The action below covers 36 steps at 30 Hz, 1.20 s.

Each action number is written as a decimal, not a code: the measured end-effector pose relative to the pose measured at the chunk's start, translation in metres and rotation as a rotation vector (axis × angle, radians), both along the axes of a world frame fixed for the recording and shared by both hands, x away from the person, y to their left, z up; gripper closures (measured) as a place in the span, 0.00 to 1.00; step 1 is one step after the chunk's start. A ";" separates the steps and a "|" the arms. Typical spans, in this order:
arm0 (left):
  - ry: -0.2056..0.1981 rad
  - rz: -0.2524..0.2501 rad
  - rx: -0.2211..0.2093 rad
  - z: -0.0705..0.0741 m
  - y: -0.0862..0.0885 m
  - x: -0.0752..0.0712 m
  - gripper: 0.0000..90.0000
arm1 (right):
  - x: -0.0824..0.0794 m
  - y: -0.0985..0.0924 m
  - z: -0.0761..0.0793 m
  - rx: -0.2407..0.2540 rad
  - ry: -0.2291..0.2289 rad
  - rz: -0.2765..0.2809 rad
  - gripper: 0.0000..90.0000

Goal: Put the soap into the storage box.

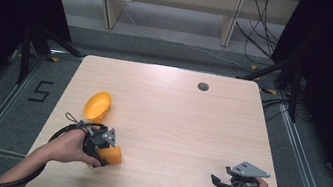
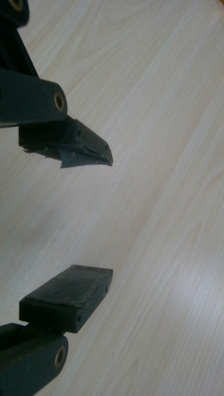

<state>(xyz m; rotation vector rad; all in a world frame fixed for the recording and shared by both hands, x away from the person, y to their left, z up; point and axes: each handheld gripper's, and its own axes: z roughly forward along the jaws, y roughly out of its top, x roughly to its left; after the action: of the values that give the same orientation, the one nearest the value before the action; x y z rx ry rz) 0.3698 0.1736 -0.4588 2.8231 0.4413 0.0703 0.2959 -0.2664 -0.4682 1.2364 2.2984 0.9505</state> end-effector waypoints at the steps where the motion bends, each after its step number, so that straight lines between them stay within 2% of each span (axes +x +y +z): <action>1: 0.000 0.000 0.000 0.000 0.000 0.000 0.54 | -0.001 0.001 0.000 0.005 0.006 -0.007 0.43; 2: -0.001 0.009 0.025 -0.002 -0.002 0.000 0.55 | 0.000 0.000 0.000 -0.001 -0.004 0.002 0.43; 4: -0.001 0.010 0.034 -0.002 -0.003 0.000 0.56 | 0.000 0.000 0.000 -0.001 -0.003 0.002 0.43; 7: 0.003 0.026 0.056 -0.003 -0.004 0.004 0.64 | 0.000 0.000 0.000 -0.006 -0.004 0.005 0.43; 11: 0.020 0.021 0.066 -0.003 -0.005 0.006 0.65 | 0.000 0.000 -0.001 -0.008 0.000 0.007 0.43; 13: 0.022 0.025 0.092 -0.002 -0.008 0.006 0.65 | 0.000 0.000 -0.001 -0.003 0.001 0.005 0.43; 15: 0.027 0.026 0.099 -0.002 -0.009 0.006 0.66 | 0.000 0.000 0.000 -0.002 0.000 0.004 0.43; 20: 0.031 0.072 0.106 -0.001 -0.009 0.007 0.67 | 0.000 0.000 -0.001 -0.003 0.000 0.004 0.43; 23: 0.042 0.126 0.110 0.000 -0.010 0.005 0.67 | 0.001 -0.001 -0.001 -0.015 -0.013 0.017 0.43; 24: 0.042 0.154 0.105 0.002 -0.010 0.004 0.67 | 0.000 0.000 -0.001 0.001 0.005 -0.002 0.43; 25: 0.050 0.214 0.077 0.005 -0.010 0.002 0.67 | 0.000 0.000 -0.001 0.001 0.005 -0.002 0.43; 26: 0.060 0.290 0.031 0.009 -0.009 0.001 0.67 | 0.000 0.000 -0.001 0.004 0.003 -0.004 0.42; 27: 0.088 0.380 -0.015 0.012 -0.006 0.002 0.67 | 0.000 0.000 -0.001 0.002 0.006 -0.004 0.42; 28: 0.134 0.491 -0.065 0.019 -0.002 0.004 0.67 | -0.001 0.001 -0.001 0.013 0.020 -0.013 0.42; 29: 0.134 0.491 -0.065 0.019 -0.002 0.004 0.67 | -0.001 0.001 -0.001 0.013 0.020 -0.013 0.42; 31: 0.087 0.592 -0.054 0.020 -0.004 0.003 0.67 | 0.001 0.000 -0.001 0.001 0.003 -0.003 0.42; 32: 0.069 0.612 -0.022 0.020 -0.003 0.005 0.67 | 0.000 0.000 -0.001 0.002 0.005 -0.003 0.42; 33: 0.084 0.657 -0.022 0.020 0.000 0.010 0.67 | 0.000 0.000 0.000 0.002 0.006 -0.004 0.42; 34: 0.084 0.657 -0.022 0.020 0.000 0.010 0.67 | 0.000 0.000 0.000 0.002 0.006 -0.004 0.42; 35: 0.120 0.719 -0.057 0.020 0.000 0.010 0.67 | 0.000 -0.001 -0.001 -0.001 -0.004 0.003 0.42; 36: 0.125 0.736 -0.066 0.021 0.000 0.011 0.67 | 0.001 -0.001 -0.001 -0.003 -0.009 0.007 0.42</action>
<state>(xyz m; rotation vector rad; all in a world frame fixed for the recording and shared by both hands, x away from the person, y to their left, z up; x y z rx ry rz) 0.3810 0.1739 -0.4381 2.4542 1.4498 0.0252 0.2969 -0.2679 -0.4695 1.2218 2.2975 0.9528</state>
